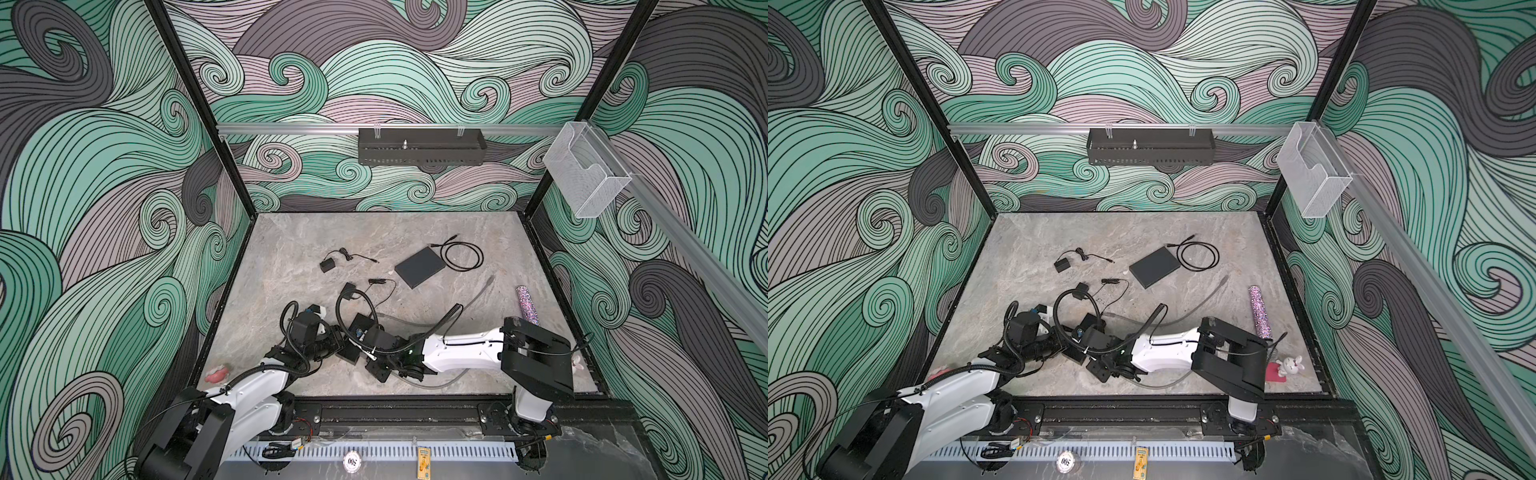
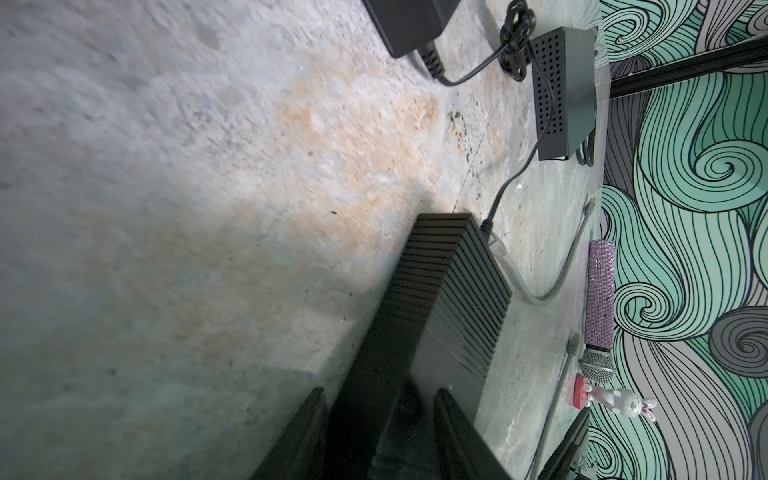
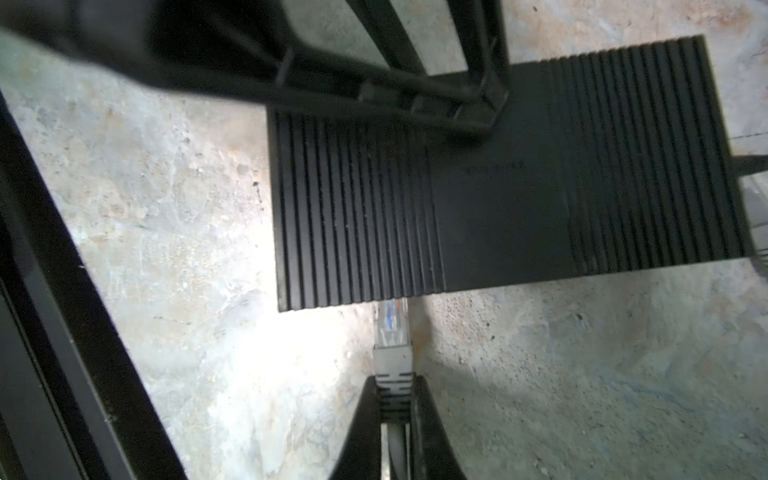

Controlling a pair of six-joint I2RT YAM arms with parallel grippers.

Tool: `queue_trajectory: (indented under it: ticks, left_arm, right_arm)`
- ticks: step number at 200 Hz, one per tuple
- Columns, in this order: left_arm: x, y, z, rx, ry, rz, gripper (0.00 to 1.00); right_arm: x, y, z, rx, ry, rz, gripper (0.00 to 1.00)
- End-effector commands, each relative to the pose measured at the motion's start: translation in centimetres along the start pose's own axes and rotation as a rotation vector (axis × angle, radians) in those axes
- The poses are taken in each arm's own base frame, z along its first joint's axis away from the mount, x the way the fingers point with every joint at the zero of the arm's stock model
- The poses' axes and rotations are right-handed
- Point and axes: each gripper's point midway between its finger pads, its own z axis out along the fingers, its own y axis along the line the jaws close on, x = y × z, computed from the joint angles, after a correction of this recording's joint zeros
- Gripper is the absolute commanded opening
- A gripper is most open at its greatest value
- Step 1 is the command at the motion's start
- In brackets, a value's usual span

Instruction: Insert the plug into the switch port

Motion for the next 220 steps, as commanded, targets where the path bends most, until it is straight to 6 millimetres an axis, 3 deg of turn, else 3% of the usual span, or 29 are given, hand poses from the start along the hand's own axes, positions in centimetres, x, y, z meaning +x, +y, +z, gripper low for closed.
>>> queue_trajectory:
  ticks: [1,27,66,119,171,220]
  left_arm:
    - [5.2,4.2,-0.1,-0.137,0.181,-0.081,0.45]
    - [5.6,4.2,0.0,-0.120,0.197,-0.073,0.35]
    - [6.3,4.6,-0.1,-0.120,0.213,-0.076,0.32]
    - [6.7,5.3,-0.3,-0.136,0.214,-0.076,0.32]
    - [6.8,5.3,-0.3,-0.135,0.217,-0.071,0.32]
    - [7.0,5.4,-0.4,-0.131,0.216,-0.071,0.32]
  right_arm:
    - [-4.4,0.8,-0.7,-0.035,-0.146,-0.034,0.00]
    - [-4.7,1.1,-0.6,-0.051,-0.191,-0.096,0.00]
    - [-5.4,1.0,-0.6,-0.037,-0.232,-0.129,0.00]
    - [-6.7,1.4,-1.2,-0.064,-0.341,-0.136,0.00]
    - [-8.2,1.6,-2.3,-0.061,-0.321,-0.153,0.00]
    - [-9.3,1.6,-1.9,-0.058,-0.330,-0.159,0.00]
